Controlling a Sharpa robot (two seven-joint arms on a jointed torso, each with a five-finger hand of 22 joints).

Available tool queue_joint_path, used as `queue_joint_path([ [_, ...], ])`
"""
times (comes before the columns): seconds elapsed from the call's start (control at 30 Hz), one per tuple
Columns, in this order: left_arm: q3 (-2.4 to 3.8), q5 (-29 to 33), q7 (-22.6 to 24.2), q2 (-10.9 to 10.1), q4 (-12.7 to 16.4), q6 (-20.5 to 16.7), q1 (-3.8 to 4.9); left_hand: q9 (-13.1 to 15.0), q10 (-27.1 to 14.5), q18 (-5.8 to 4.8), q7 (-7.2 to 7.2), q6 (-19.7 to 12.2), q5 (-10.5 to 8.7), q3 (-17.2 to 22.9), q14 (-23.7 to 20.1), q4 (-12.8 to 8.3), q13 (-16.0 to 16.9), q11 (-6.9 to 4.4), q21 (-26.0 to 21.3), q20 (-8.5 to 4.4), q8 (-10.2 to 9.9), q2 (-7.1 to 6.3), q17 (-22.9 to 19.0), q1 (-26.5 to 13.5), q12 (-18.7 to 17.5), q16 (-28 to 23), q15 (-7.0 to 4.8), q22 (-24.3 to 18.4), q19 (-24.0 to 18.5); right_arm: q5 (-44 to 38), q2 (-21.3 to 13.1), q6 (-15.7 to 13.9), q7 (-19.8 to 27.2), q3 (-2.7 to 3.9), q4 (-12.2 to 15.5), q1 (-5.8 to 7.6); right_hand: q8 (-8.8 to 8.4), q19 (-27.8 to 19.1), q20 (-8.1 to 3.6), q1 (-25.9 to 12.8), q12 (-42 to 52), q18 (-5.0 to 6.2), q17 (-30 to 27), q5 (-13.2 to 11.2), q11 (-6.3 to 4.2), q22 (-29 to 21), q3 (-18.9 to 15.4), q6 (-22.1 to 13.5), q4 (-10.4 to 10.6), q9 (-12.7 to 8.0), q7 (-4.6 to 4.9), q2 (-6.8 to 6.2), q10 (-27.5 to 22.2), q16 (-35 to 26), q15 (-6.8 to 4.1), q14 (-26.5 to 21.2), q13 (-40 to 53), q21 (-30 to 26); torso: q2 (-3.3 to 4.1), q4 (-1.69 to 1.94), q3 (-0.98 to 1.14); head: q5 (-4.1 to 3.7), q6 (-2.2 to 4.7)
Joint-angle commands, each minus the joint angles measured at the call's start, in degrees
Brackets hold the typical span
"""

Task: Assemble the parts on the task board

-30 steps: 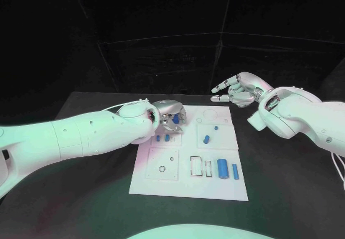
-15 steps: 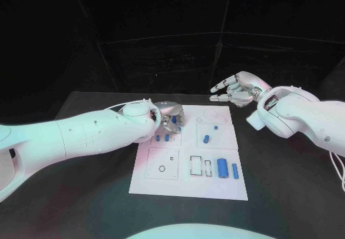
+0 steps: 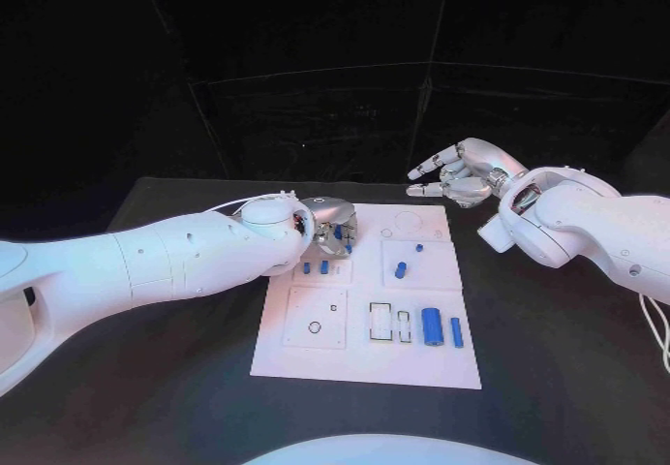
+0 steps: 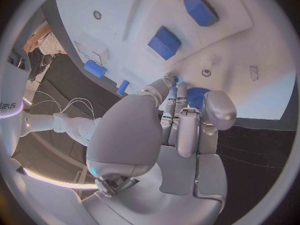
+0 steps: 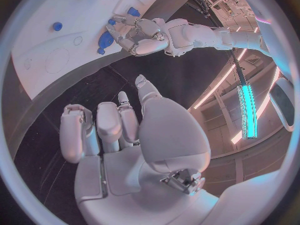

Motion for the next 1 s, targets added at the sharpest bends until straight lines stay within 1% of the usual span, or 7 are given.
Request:
queue_joint_path([
  [0.03,-0.11,-0.45,-0.26,0.19,-0.14,1.43,-0.21,-0.19,0.7,-0.78,-0.14,0.69,0.24,0.63,2.32,-0.11,-0.3,-0.02,0.32,0.06,-0.47,0.38,-0.1,-0.16,-0.43,0.15,-0.28,0.16,0.53,-0.08,0.07,0.36,0.43,0.03,0.04,0.1,0.28,-0.24,-0.15,-0.27,-0.02,1.01,0.05,0.18,-0.13,4.35,-0.3,0.2,-0.13,-0.08,-0.1,0.19,0.08,-0.12,-0.27,0.22,1.37,-0.13,0.01,-0.01,0.03,-0.08,-0.04],
  [0.2,-0.11,-0.44,0.3,0.39,-0.25,1.34,-0.3,-0.51,2.3,-0.88,-0.41,1.75,0.24,1.79,2.36,-0.21,-0.94,-0.32,0.72,-0.12,-0.79,0.42,-0.14,-0.65,-1.07,0.29,-0.5,0.61,0.76,-0.08,0.1,0.37,0.44,0.03,0.05,0.1,0.28,-0.24,-0.15,-0.27,-0.02,1.01,0.05,0.18,-0.13,4.35,-0.3,0.2,-0.13,-0.08,-0.1,0.19,0.08,-0.12,-0.27,0.22,1.37,-0.13,0.01,0.0,0.04,-0.06,-0.09],
  [0.4,-0.11,-0.44,0.87,0.37,-0.31,0.55,-0.39,-0.55,4.38,-1.01,-0.81,3.47,0.2,3.06,2.4,-0.46,-1.26,-0.84,1.35,-0.45,-0.68,1.05,-0.12,-0.68,-1.47,0.43,-0.89,1.29,1.07,-0.08,0.07,0.38,0.45,0.03,0.06,0.1,0.31,-0.23,-0.15,-0.25,0.01,1.01,0.11,0.19,-0.14,4.36,-0.3,0.22,-0.12,-0.07,-0.1,0.24,0.09,-0.09,-0.27,0.23,1.39,-0.13,-0.02,0.07,0.05,-0.05,-0.15],
  [0.5,-0.1,-0.44,1.29,0.11,-0.2,-1.14,-0.45,-0.65,5.78,-1.16,-0.86,4.5,0.2,4.28,2.45,-0.99,-1.54,-1.03,1.86,-0.71,-0.85,1.4,-0.09,-0.5,-2.18,0.55,-1.15,1.84,1.34,-0.08,0.07,0.37,0.48,0.03,0.06,0.1,0.31,-0.23,-0.15,-0.25,0.01,1.01,0.11,0.19,-0.14,4.36,-0.3,0.22,-0.12,-0.07,-0.1,0.24,0.09,-0.09,-0.27,0.23,1.39,-0.13,-0.04,0.06,0.03,-0.05,-0.02],
  [0.73,0.02,0.54,2.65,-1.04,0.84,-5.18,-0.49,-0.91,6.9,-1.28,-0.62,5.15,0.19,5.94,2.54,-2.25,-1.88,-1.08,2.36,-0.87,-1.43,1.28,0.0,0.03,-3.36,0.73,-1.17,2.39,1.59,-0.08,0.04,0.37,0.53,0.03,-0.01,0.1,0.31,-0.23,-0.15,-0.25,0.01,1.01,0.11,0.19,-0.14,4.36,-0.3,0.22,-0.12,-0.07,-0.1,0.24,0.09,-0.09,-0.27,0.23,1.39,-0.13,-0.02,0.05,0.01,-0.12,0.28],
  [0.8,0.2,1.17,3.21,-1.58,1.43,-6.45,-0.5,-1.0,7.12,-1.31,-0.54,5.28,0.18,6.43,2.56,-2.71,-1.99,-1.03,2.47,-0.86,-1.64,1.1,0.01,0.15,-3.74,0.77,-1.13,2.51,1.64,-0.08,0.03,0.37,0.54,0.03,-0.04,0.1,0.31,-0.23,-0.15,-0.25,0.01,1.01,0.11,0.19,-0.14,4.36,-0.3,0.22,-0.12,-0.07,-0.1,0.24,0.09,-0.09,-0.27,0.23,1.39,-0.13,-0.03,-0.01,-0.02,-0.16,0.36],
  [1.0,1.4,4.05,4.31,-3.66,3.96,-8.14,-0.51,-1.11,7.54,-1.31,-0.44,5.56,0.18,7.03,2.56,-3.2,-2.1,-0.98,2.5,-0.84,-1.89,0.87,-0.16,0.04,-4.22,0.74,-1.1,2.56,1.66,-0.08,-0.04,0.39,0.55,0.03,-0.07,0.1,0.31,-0.23,-0.15,-0.25,0.01,1.01,0.11,0.19,-0.14,4.36,-0.3,0.22,-0.12,-0.07,-0.1,0.24,0.09,-0.09,-0.27,0.23,1.39,-0.13,-0.02,0.01,-0.02,-0.29,0.67],
])
